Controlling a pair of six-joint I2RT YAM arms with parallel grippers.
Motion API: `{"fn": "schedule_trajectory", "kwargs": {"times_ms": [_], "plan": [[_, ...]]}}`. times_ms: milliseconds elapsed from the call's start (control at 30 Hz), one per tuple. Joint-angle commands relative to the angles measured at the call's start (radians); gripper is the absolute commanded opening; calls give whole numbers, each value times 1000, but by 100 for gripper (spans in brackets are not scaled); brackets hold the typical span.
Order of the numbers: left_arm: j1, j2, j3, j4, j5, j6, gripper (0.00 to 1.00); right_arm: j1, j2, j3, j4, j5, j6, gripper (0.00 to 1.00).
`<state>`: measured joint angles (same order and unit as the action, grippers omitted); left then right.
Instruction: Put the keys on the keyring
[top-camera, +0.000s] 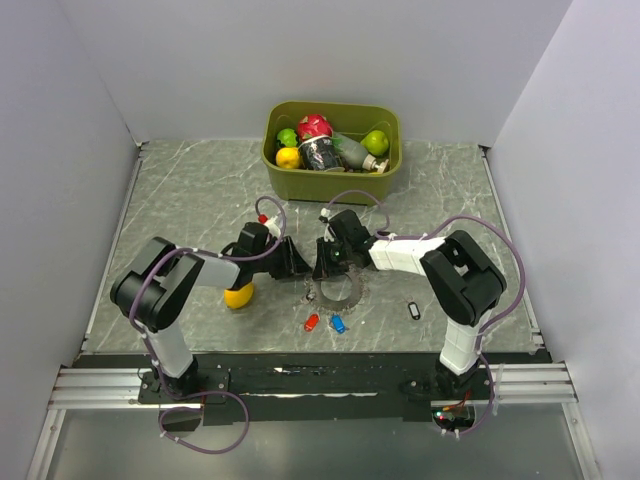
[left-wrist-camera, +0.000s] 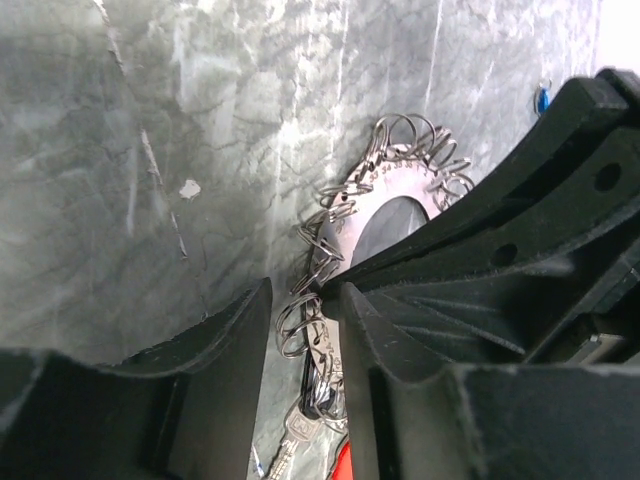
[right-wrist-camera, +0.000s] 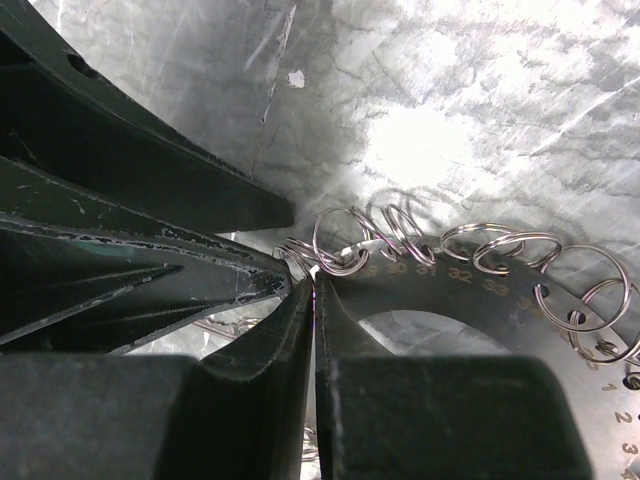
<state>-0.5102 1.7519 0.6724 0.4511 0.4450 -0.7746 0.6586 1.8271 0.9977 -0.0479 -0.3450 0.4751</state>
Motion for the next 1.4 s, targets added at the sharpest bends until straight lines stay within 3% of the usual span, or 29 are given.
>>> {"fn": "schedule_trajectory", "kwargs": {"times_ms": [0, 400, 500, 633, 1100, 1233, 1367], "plan": [[-4, 24, -26, 89, 95, 20, 37, 9, 14, 15, 20, 20, 2, 11], [-4, 4, -77, 150, 118, 34, 19, 7, 1, -4, 26, 15, 0, 9], [-4, 17, -65, 158, 136, 37, 7, 7, -9, -19, 36, 14, -1, 10], [-4, 11, -63, 181, 149, 34, 1, 9, -25, -34, 43, -3, -6, 10], [-2, -101, -100, 190, 184, 106, 1, 6, -172, -97, 86, -16, -27, 15], [-10, -140, -96, 166, 201, 141, 1, 4, -282, -134, 91, 9, -56, 20], [-21, -178, -82, 120, 199, 201, 1, 6, -393, -211, 135, 47, -98, 42]]}}
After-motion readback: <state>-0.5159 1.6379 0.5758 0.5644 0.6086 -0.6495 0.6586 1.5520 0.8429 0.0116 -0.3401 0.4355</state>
